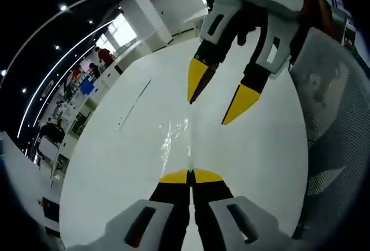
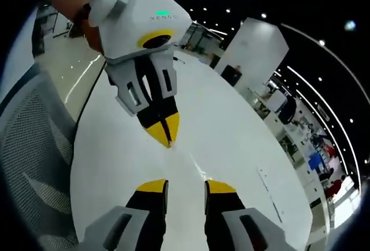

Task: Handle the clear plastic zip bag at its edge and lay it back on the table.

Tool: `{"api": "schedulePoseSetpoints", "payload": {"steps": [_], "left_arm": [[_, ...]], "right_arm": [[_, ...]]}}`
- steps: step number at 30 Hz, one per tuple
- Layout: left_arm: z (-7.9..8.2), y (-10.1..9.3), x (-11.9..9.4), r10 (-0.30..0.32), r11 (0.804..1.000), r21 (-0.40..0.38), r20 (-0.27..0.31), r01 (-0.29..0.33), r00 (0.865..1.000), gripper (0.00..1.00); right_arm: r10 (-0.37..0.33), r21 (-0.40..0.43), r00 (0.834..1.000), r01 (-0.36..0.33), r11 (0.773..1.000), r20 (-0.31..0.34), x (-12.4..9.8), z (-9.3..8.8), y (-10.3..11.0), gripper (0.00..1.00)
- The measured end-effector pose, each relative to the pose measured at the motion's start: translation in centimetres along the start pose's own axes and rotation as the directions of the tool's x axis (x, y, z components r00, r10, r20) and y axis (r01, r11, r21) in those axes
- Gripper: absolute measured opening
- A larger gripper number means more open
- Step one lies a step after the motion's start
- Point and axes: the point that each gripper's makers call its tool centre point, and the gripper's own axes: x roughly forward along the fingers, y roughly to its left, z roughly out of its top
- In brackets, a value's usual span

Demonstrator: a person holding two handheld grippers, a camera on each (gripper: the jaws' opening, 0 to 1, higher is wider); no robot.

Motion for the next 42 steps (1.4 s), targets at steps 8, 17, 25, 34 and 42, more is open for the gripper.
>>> {"api": "schedulePoseSetpoints", "payload": {"steps": [8, 17, 25, 34, 42], "left_arm": [[0.1, -1.4, -0.5, -0.024, 0.999, 0.026, 0.015, 0.024, 1.000, 0.00], [0.0, -2.3, -0.8, -0.054, 0.997, 0.060, 0.018, 0.053, 0.998, 0.00], [0.1, -3.0, -1.1, -0.079, 0.994, 0.072, 0.025, 0.077, 0.997, 0.00], [-0.2, -3.2, -1.1, -0.094, 0.994, 0.062, 0.027, 0.092, 0.995, 0.00], [-0.5, -3.6, -1.3, -0.105, 0.993, 0.050, 0.030, 0.103, 0.994, 0.00]], "right_arm": [[0.072, -0.130, 0.997, -0.072, 0.989, -0.010, 1.1, 1.5, 1.9, 0.20], [0.151, -0.262, 0.988, -0.155, 0.953, -0.033, 2.2, 2.1, 4.4, 0.14], [0.184, -0.335, 0.981, -0.191, 0.923, -0.054, 2.8, 2.1, 5.3, 0.06], [0.199, -0.383, 0.977, -0.213, 0.899, -0.076, 3.1, 1.7, 5.7, 0.03], [0.204, -0.381, 0.976, -0.219, 0.898, -0.082, 3.2, 1.6, 6.1, 0.01]]}}
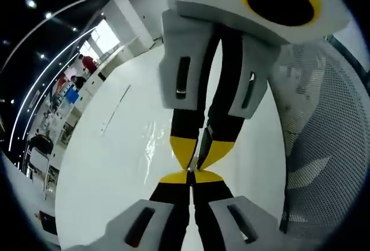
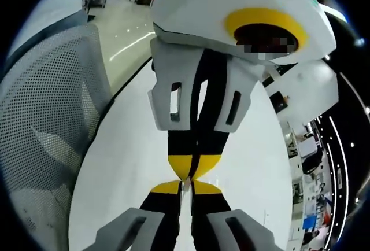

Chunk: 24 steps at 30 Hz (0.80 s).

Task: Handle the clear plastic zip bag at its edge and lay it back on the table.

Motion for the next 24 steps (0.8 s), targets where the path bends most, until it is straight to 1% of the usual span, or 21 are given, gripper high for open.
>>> {"api": "schedulePoseSetpoints", "payload": {"steps": [2, 3, 4, 5, 7, 17, 24], "left_arm": [[0.00, 0.04, -0.07, 0.002, 1.000, -0.011, 0.006, -0.002, 1.000, 0.00], [-0.11, -0.01, -0.10, -0.004, 1.000, -0.023, 0.003, 0.004, 1.000, 0.00], [-0.05, -0.01, -0.05, -0.001, 1.000, -0.029, 0.015, 0.001, 1.000, 0.00], [-0.22, -0.12, -0.13, -0.007, 0.999, -0.039, 0.012, 0.007, 1.000, 0.00], [-0.19, -0.29, -0.22, -0.008, 0.999, -0.044, 0.017, 0.009, 1.000, 0.00], [-0.40, -0.41, -0.34, -0.005, 0.999, -0.051, 0.027, 0.007, 1.000, 0.00], [-0.36, -0.77, -0.38, -0.011, 0.999, -0.032, 0.021, 0.012, 1.000, 0.00]], "right_arm": [[-0.006, 0.002, 1.000, 0.006, 1.000, -0.001, -0.06, 0.04, -0.04, 0.01], [-0.031, 0.008, 0.999, 0.031, 0.999, -0.027, -0.15, -0.42, -0.32, 0.00], [-0.013, 0.004, 1.000, 0.013, 1.000, -0.004, -0.06, -0.03, -0.06, 0.00], [-0.020, 0.028, 1.000, 0.020, 0.999, -0.001, -0.08, -0.03, -0.06, 0.00], [-0.024, 0.019, 1.000, 0.024, 1.000, -0.003, -0.11, 0.07, 0.12, 0.00], [-0.029, 0.000, 1.000, 0.029, 1.000, 0.001, -0.33, 0.28, 0.28, 0.00], [-0.027, 0.001, 1.000, 0.027, 1.000, -0.008, -0.39, 0.32, 0.55, 0.00]]}}
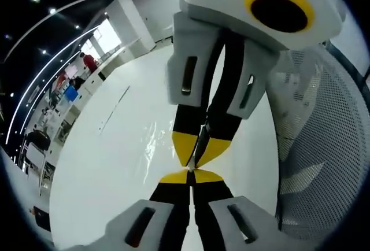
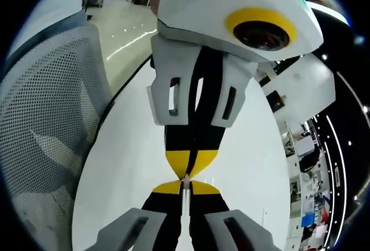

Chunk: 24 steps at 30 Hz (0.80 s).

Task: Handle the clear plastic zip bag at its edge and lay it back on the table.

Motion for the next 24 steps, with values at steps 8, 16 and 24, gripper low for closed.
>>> {"api": "schedulePoseSetpoints", "payload": {"steps": [8, 16, 24], "left_arm": [[-0.19, -0.18, 0.13, 0.000, 1.000, 0.007, -0.008, 0.000, 1.000, 0.00], [-0.05, -0.03, -0.18, 0.006, 1.000, 0.003, -0.010, -0.006, 1.000, 0.00], [-0.49, -0.09, -0.39, 0.008, 1.000, -0.005, -0.021, -0.008, 1.000, 0.00]], "right_arm": [[0.003, -0.006, 1.000, -0.003, 1.000, -0.008, -0.08, -0.07, 0.21, 0.00], [-0.007, -0.002, 1.000, 0.007, 1.000, -0.012, -0.11, -0.21, -0.01, 0.00], [-0.005, 0.007, 1.000, 0.005, 1.000, -0.025, -0.25, -0.74, 0.09, 0.00]]}}
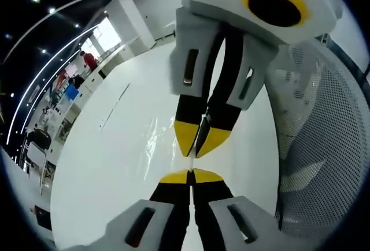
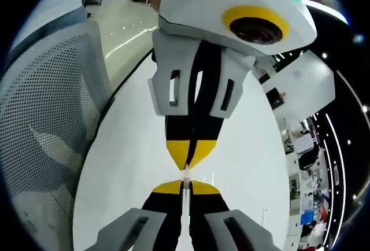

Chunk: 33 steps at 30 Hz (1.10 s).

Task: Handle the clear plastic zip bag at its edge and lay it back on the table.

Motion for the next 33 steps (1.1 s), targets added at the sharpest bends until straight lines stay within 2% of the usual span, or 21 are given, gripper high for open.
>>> {"api": "schedulePoseSetpoints", "payload": {"steps": [33], "left_arm": [[-2.1, 0.0, -0.4, 0.010, 0.999, -0.038, -0.031, -0.011, 0.999, 0.00]], "right_arm": [[-0.001, 0.019, 1.000, 0.001, 1.000, -0.029, -0.1, -1.3, 0.6, 0.00]]}}
